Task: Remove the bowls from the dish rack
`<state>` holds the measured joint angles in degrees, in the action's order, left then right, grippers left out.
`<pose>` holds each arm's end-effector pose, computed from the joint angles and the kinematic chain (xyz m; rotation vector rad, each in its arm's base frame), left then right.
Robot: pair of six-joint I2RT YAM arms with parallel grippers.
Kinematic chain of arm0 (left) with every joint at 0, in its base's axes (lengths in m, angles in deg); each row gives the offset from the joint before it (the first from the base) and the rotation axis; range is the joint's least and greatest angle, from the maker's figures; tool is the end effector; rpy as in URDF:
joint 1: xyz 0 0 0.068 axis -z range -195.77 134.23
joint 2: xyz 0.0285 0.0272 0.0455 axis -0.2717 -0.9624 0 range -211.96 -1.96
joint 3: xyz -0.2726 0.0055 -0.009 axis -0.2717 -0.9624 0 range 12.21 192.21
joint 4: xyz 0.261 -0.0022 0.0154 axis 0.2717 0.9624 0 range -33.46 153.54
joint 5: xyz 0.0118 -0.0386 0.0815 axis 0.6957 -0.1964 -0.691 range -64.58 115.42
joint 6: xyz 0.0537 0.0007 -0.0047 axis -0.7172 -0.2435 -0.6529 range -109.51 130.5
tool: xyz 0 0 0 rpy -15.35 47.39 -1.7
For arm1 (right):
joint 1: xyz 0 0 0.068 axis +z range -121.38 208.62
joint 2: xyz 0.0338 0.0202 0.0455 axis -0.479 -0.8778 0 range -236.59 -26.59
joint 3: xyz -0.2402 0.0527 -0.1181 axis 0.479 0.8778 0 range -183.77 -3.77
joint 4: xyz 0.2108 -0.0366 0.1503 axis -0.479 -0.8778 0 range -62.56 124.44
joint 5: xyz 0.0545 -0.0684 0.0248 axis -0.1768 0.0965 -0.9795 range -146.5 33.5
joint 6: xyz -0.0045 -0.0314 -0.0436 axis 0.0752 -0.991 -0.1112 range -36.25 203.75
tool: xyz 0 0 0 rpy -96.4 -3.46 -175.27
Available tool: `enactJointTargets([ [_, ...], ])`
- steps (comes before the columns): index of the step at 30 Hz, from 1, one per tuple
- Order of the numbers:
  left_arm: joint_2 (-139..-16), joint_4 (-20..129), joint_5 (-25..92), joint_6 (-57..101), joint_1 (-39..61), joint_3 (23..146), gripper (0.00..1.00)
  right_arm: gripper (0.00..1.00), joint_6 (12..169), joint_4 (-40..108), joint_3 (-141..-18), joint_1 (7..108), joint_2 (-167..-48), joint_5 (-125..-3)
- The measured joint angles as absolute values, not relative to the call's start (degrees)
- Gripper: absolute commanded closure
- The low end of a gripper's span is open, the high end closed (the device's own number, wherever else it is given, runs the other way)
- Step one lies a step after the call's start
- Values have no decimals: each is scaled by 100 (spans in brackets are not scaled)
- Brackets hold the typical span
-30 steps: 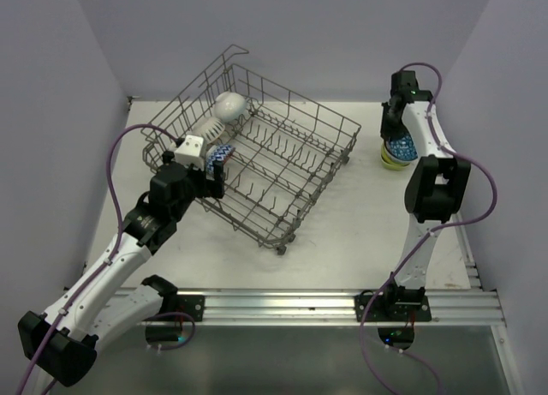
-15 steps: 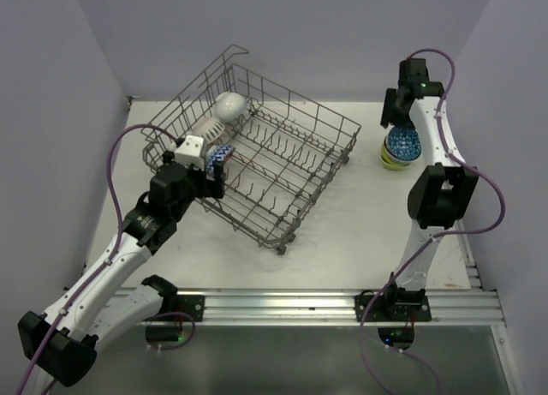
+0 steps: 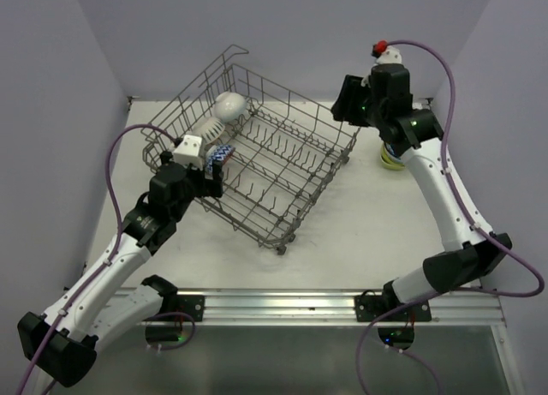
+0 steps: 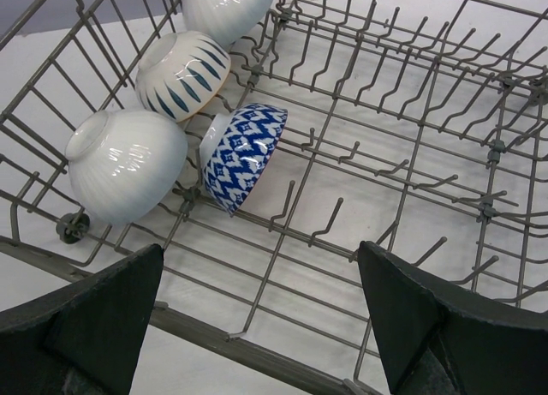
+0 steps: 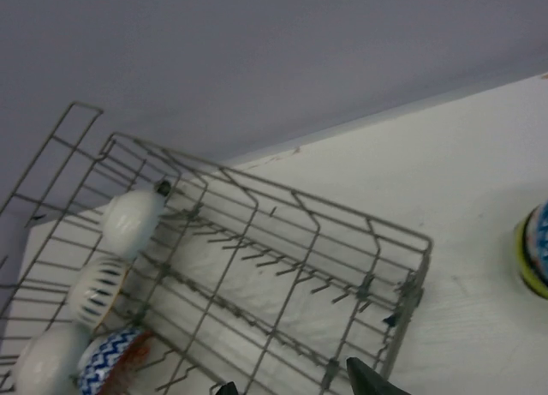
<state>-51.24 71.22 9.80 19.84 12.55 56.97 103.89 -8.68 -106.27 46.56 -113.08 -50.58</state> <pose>0.1798 -0.0860 0.3185 0.1297 1.8930 -0.1880 0.3058 0.0952 0.4524 0.1043 2.0527 0.3095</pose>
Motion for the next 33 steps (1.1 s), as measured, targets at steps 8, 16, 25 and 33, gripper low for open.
enactJointTargets([
  [8, -4794, 7098, 663, 1969, 1255, 5633, 0, 41, 11764, 571, -9984, 6227, -11984, -5325],
  [16, -4466, 7076, 265, 1971, 1255, 5618, 0, 40, 12684, 1366, -10467, 7329, -13885, -5559],
  [25, -4453, 7078, 160, 1969, 1255, 5548, 0, 37, 13305, 1692, -11003, 7702, -14736, -5548],
  [33, -4512, 7078, 233, 1969, 1255, 5548, 0, 36, 13703, 2015, -11324, 7652, -15063, -5275],
])
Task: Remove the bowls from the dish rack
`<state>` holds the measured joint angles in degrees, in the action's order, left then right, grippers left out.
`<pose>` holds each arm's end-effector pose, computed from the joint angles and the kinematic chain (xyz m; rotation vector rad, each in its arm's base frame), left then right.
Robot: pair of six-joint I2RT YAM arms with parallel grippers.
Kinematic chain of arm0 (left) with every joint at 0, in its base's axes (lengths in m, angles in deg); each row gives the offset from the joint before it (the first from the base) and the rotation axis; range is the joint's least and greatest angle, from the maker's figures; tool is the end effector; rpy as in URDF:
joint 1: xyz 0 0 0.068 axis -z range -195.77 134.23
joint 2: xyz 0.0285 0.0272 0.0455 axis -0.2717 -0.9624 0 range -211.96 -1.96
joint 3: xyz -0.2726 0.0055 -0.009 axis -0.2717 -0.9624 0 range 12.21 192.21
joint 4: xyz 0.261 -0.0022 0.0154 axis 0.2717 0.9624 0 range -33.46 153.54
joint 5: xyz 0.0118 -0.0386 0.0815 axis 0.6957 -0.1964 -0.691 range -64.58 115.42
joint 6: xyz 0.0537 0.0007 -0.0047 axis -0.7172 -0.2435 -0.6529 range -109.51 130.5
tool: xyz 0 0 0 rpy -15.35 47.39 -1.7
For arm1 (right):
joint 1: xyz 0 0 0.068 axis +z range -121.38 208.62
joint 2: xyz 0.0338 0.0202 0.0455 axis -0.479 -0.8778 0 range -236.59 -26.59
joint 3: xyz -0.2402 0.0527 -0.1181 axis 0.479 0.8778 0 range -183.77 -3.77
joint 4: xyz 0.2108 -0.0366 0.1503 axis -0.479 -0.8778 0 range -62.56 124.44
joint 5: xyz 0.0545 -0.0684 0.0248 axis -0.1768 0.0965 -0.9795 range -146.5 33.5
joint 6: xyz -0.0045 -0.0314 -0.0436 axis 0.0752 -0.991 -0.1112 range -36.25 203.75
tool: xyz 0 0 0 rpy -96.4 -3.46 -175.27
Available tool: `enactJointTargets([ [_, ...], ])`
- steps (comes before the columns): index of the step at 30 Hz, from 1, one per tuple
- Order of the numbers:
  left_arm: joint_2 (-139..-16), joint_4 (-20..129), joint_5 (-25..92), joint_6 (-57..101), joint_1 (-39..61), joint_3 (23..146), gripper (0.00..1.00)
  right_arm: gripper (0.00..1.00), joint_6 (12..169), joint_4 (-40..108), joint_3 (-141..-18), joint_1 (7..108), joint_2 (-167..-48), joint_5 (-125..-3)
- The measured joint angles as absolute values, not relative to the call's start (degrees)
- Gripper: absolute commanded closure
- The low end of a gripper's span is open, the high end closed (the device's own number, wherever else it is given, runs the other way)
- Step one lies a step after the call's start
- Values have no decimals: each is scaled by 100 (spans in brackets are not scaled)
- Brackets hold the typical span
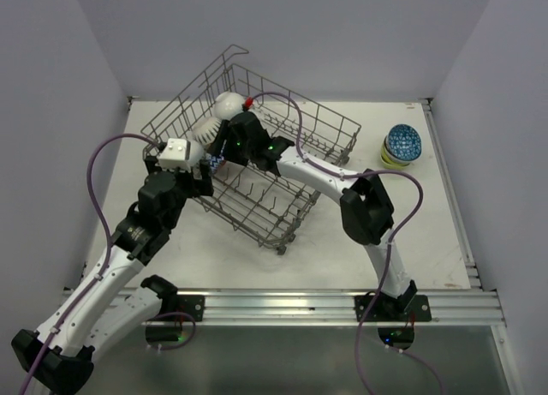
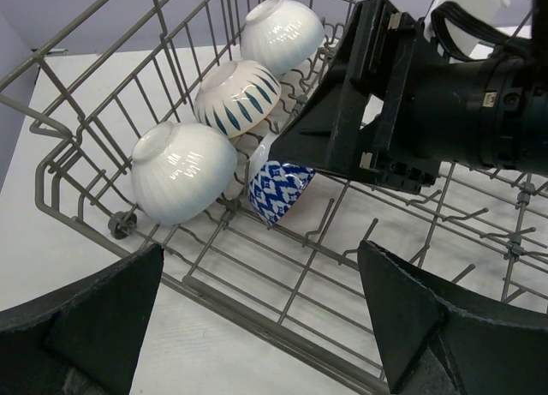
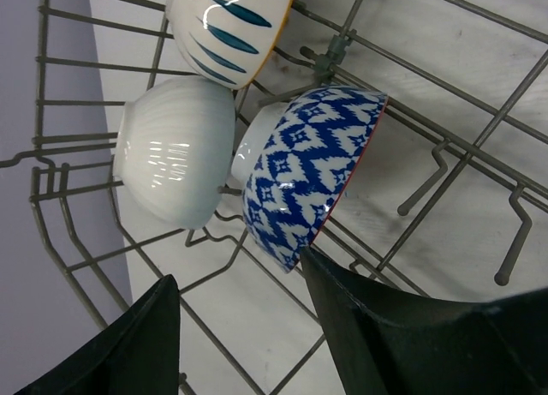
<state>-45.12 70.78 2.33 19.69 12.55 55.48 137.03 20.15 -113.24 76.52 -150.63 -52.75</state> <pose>0.1615 -0.0712 0.3285 0.0161 1.7984 -0.1016 0.3476 0.3813 0.2758 0.1480 2.2305 0.9737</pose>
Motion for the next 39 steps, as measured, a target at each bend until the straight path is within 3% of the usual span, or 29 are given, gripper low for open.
enactJointTargets([
  [15, -4591, 7078, 359, 1973, 1257, 5548, 0, 35, 13956, 1985, -11440, 7656, -15254, -5135],
  [26, -4610, 7080, 445, 1975, 1257, 5548, 0, 35, 14033, 2623, -10189, 7637, -14681, -5041],
  [39, -4663, 7080, 560, 1975, 1294, 5548, 0, 35, 14238, 3145, -10338, 7617, -14884, -5054],
])
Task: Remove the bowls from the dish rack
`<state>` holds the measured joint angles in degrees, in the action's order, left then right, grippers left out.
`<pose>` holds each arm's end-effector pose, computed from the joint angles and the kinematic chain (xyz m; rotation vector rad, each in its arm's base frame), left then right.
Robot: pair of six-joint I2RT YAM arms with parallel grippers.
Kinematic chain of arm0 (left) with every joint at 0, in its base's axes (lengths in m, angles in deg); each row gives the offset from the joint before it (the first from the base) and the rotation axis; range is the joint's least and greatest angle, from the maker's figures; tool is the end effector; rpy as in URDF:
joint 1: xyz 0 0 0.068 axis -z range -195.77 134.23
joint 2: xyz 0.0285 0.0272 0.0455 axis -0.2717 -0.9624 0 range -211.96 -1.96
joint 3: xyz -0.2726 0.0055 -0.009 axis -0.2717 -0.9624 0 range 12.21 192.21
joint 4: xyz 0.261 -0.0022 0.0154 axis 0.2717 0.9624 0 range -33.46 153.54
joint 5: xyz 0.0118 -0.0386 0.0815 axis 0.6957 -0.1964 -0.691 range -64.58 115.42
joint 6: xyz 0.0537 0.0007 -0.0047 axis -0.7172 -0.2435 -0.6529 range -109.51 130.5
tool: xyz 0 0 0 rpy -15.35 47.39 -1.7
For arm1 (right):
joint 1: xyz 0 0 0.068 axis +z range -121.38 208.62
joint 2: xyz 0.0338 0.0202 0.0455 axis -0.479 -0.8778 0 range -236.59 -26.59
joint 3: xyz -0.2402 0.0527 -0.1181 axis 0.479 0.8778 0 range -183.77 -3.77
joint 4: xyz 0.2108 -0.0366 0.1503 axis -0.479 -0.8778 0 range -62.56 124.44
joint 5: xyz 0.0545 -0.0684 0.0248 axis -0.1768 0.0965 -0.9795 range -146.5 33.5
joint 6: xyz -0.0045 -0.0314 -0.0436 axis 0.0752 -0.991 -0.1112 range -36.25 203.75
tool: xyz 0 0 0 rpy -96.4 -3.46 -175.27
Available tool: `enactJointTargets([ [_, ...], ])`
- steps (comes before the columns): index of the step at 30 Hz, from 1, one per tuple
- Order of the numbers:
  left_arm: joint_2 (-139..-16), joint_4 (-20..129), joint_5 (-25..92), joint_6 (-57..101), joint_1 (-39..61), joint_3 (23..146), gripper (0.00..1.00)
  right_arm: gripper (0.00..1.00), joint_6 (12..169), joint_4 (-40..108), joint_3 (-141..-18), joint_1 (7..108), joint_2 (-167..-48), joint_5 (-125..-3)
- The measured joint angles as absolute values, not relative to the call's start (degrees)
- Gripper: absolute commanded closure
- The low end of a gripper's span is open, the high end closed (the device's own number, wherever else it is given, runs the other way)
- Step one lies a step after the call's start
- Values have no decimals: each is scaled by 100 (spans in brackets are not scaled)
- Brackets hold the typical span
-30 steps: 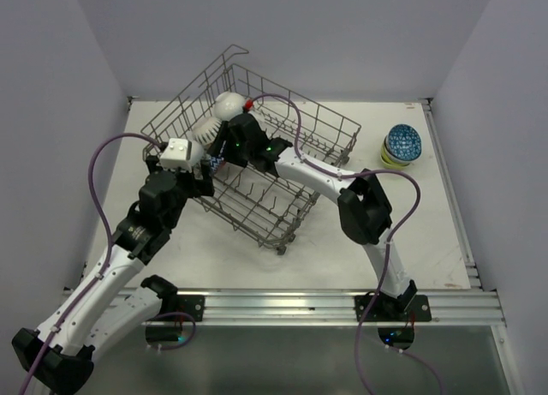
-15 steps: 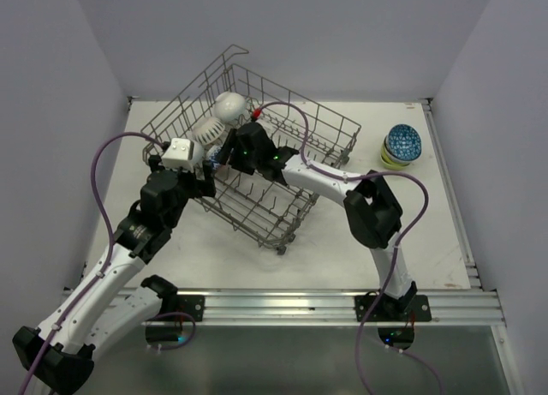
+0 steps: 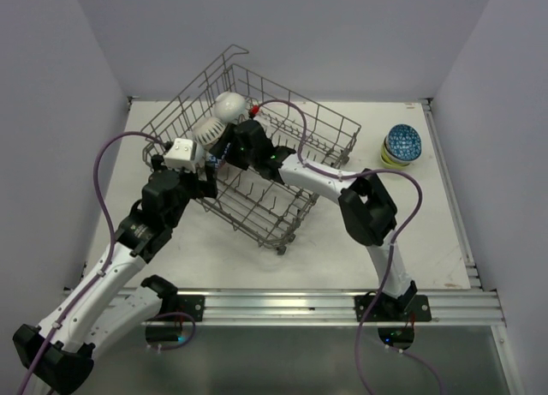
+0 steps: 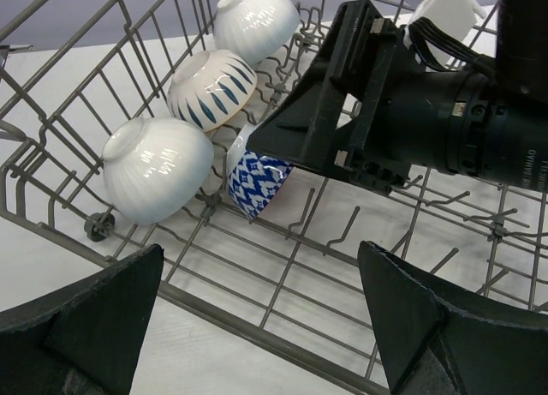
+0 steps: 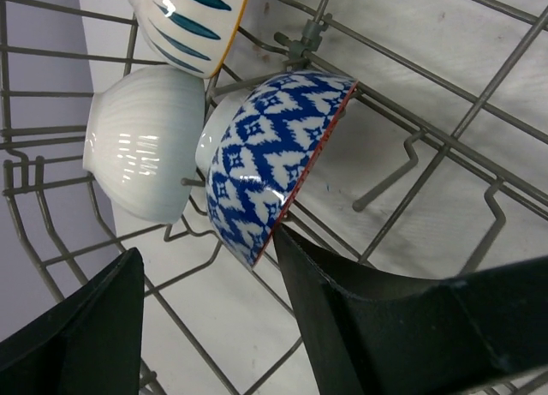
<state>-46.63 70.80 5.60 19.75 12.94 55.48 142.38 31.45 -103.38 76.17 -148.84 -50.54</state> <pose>0.1657 -0.0770 0.3241 0.0696 1.8287 -0.1477 0.3461 0.3729 0.2505 0.2820 2.1672 1.0311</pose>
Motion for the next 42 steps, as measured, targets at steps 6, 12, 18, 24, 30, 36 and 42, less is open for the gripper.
enactJointTargets([
  [6, -4698, 7080, 578, 1975, 1327, 5548, 0, 37, 14367, 3169, -10795, 7602, -15385, -5126],
  [12, -4722, 7080, 613, 1975, 1331, 5548, 0, 67, 14595, 3355, -10786, 7580, -15553, -5152],
  [18, -4746, 7080, 619, 1975, 1345, 5548, 0, 86, 15073, 4308, -10257, 7584, -15529, -5181],
  [24, -4761, 7080, 613, 1973, 1364, 5548, 0, 98, 15379, 5532, -9547, 7580, -15437, -5214],
  [30, -4768, 7083, 598, 1973, 1364, 5548, 0, 100, 15690, 6841, -8852, 7543, -15402, -5292],
  [36, -4787, 7083, 525, 1971, 1364, 5548, 0, 100, 15766, 7473, -8585, 7532, -15363, -5362],
  [42, -4798, 7083, 399, 1969, 1364, 5548, 0, 100, 15705, 7626, -8482, 7530, -15013, -5509],
])
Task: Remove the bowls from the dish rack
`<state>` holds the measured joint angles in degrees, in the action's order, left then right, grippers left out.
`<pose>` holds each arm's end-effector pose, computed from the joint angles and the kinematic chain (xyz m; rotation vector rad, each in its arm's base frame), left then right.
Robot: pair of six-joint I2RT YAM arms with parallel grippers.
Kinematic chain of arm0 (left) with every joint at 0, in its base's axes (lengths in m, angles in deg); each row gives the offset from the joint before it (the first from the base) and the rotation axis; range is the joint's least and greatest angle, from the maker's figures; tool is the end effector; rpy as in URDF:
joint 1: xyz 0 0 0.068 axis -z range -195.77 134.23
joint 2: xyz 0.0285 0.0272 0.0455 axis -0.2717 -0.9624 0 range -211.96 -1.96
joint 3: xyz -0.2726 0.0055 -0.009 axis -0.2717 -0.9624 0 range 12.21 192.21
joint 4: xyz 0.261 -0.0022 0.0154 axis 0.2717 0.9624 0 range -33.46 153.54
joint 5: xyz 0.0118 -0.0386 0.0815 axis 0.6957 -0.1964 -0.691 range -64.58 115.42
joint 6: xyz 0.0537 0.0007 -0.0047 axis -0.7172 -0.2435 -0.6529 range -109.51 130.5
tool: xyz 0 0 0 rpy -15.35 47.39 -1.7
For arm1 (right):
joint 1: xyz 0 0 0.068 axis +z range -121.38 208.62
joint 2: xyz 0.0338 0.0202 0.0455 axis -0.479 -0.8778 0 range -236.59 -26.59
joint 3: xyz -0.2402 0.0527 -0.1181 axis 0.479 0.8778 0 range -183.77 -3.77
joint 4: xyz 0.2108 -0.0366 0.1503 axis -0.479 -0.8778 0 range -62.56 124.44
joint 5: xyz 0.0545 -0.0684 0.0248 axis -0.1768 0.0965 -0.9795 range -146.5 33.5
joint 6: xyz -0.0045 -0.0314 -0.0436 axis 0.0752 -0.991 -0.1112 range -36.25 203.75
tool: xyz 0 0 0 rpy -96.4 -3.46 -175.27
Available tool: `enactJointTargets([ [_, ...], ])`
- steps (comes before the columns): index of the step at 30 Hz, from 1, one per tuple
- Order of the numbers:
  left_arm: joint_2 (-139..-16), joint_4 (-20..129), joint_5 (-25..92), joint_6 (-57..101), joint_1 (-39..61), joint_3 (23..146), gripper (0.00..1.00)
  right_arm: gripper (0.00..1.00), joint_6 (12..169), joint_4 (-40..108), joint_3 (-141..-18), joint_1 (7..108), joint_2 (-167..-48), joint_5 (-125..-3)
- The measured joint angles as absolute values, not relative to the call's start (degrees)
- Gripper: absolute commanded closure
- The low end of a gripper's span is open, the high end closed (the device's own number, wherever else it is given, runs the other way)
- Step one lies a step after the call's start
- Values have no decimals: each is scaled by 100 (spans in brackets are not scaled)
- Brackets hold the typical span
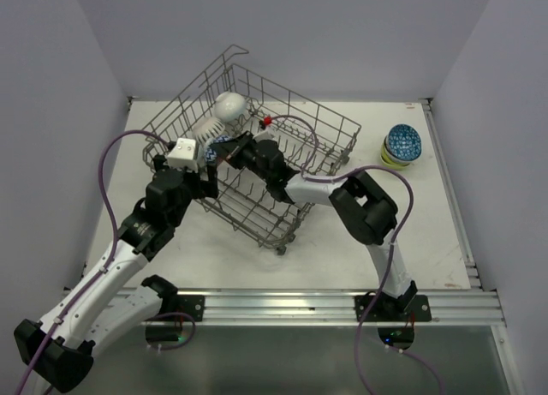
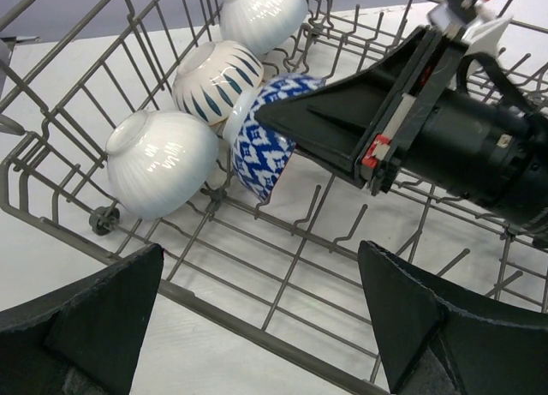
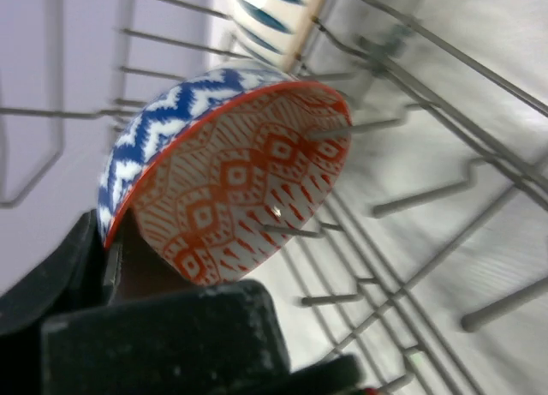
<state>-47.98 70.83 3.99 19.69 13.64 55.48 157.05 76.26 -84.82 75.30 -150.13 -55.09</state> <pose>0.1691 -0.0804 0.3203 0.0691 1.8475 -0.1205 0.3414 0.3607 0.2110 0.4439 1.7796 1.5585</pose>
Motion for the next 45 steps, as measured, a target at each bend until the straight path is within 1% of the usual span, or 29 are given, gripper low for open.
enactJointTargets([
  [4, -4796, 7083, 285, 1969, 1366, 5548, 0, 100, 15718, 7888, -8480, 7519, -14716, -5646],
  [11, -4711, 7083, 90, 1966, 1366, 5548, 0, 100, 15679, 7897, -8388, 7401, -14204, -5823],
  [14, -4619, 7080, 42, 1964, 1366, 5546, 0, 100, 15563, 7751, -8354, 7281, -14010, -5933],
  [17, -4536, 7078, 3, 1960, 1369, 5546, 0, 100, 15347, 7287, -8351, 7097, -13719, -6086],
  [22, -4530, 7080, -23, 1925, 1369, 5546, 0, 100, 14680, 5829, -8548, 6505, -12956, -6451],
  [26, -4532, 7080, -21, 1925, 1369, 5546, 0, 100, 13978, 4638, -8876, 5724, -12288, -6779],
  [29, -4549, 7083, -14, 1923, 1369, 5546, 0, 100, 13462, 3729, -9167, 4916, -11881, -7163],
  [32, -4582, 7085, 5, 1923, 1369, 5546, 0, 100, 13060, 2999, -9206, 3974, -11551, -7399],
  [36, -4591, 7083, 64, 1923, 1369, 5546, 0, 100, 12313, 1543, -9453, 2859, -11429, -7262],
  [40, -4645, 7087, 152, 1923, 1369, 5546, 0, 100, 11323, -175, -10391, 2584, -11787, -6610],
  [42, -4674, 7089, 195, 1923, 1369, 5546, 0, 100, 10945, -669, -10708, 2588, -11966, -6331],
  [45, -4685, 7089, 257, 1923, 1369, 5548, 0, 100, 10516, -1182, -10801, 2590, -12073, -6057],
])
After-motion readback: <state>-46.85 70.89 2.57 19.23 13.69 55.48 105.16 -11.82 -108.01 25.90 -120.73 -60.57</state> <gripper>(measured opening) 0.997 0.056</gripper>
